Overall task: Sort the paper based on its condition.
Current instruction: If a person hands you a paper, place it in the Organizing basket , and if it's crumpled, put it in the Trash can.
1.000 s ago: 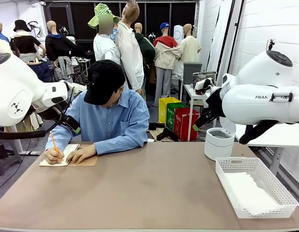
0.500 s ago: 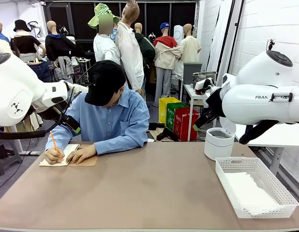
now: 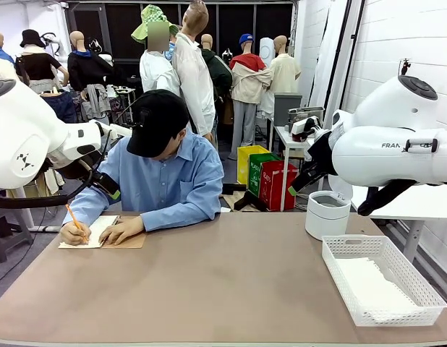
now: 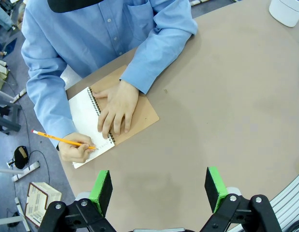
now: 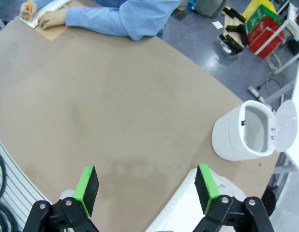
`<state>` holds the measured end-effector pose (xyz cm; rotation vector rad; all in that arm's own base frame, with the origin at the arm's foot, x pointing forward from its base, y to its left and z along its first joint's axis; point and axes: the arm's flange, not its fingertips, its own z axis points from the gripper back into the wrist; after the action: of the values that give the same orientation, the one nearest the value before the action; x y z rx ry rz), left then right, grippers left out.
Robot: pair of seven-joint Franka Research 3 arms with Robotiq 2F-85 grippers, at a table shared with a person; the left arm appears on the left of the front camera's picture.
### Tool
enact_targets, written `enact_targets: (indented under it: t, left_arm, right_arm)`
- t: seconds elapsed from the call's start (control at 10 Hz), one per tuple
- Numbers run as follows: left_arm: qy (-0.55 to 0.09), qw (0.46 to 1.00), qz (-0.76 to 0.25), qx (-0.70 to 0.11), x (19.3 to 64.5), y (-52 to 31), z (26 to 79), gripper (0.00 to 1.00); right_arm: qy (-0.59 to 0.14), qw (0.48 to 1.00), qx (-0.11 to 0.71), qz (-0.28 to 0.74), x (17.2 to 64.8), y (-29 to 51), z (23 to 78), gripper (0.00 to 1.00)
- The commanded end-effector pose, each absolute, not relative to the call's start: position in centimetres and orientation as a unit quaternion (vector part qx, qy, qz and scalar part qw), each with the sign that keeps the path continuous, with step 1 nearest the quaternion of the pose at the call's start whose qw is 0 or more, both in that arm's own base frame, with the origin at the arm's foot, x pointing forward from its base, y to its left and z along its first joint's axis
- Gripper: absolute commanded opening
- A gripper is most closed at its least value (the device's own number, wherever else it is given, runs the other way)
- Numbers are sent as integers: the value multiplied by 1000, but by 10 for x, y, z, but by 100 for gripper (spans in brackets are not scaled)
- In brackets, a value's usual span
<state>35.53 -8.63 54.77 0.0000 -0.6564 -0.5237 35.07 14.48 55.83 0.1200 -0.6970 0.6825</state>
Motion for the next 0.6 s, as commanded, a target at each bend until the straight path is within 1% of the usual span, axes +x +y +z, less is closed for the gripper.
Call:
enact_targets:
  t: [0.0, 0.5]
  left_arm:
    - [-318, 914, -254, 0, 356, -86, 547, 100]
    - [-318, 914, -254, 0, 356, -86, 547, 100]
  right_arm:
    - [-335, 882, 59, 326, 352, 143, 559, 100]
    - [-335, 882, 59, 326, 352, 143, 559, 100]
